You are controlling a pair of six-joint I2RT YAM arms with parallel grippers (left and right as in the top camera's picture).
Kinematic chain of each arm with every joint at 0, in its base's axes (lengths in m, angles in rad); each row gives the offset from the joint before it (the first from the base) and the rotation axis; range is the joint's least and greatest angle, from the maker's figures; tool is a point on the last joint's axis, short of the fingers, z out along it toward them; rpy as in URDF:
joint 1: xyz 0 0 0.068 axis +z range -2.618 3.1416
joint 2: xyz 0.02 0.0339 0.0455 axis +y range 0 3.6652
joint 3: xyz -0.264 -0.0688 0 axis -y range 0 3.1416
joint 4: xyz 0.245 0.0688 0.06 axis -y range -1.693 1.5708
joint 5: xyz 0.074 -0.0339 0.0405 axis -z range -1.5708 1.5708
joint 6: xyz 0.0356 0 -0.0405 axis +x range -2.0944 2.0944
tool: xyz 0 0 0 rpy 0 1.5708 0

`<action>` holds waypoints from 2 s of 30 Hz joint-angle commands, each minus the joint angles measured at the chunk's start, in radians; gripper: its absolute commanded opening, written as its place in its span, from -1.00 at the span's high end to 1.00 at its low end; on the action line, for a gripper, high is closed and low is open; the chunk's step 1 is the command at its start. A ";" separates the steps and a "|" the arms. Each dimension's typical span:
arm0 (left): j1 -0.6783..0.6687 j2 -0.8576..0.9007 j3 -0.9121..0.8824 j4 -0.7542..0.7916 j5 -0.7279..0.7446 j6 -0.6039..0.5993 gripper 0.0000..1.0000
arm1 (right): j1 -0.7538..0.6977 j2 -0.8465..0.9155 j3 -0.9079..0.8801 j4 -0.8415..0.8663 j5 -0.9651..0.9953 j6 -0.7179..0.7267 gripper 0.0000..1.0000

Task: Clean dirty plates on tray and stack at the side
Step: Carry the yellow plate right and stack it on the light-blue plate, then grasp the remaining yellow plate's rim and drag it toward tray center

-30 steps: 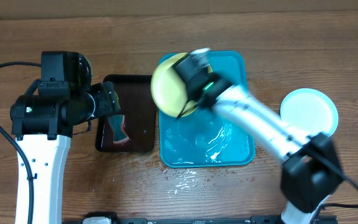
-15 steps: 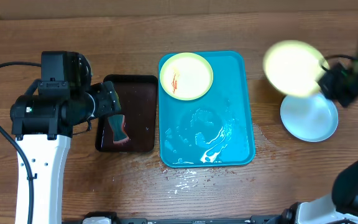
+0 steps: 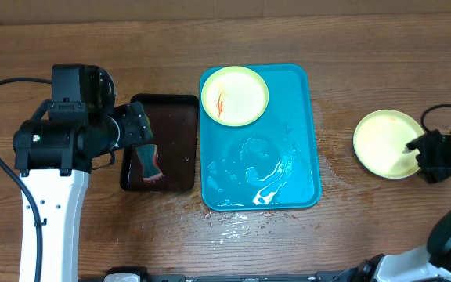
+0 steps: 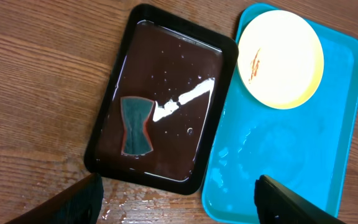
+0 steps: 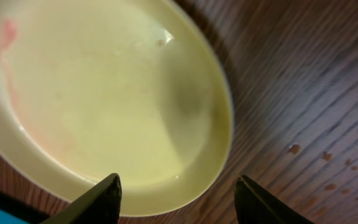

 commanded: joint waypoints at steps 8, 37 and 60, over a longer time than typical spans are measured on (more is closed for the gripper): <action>0.001 -0.017 0.019 0.004 -0.007 0.022 -0.59 | 0.497 -0.258 0.121 0.117 -0.053 -0.225 -0.15; 0.000 -0.017 0.019 0.005 -0.007 0.023 -0.60 | 0.911 0.477 0.365 0.498 0.173 -0.272 0.93; 0.000 -0.017 0.019 -0.007 -0.007 0.023 -0.61 | 0.965 0.130 0.139 0.090 0.048 -0.018 0.92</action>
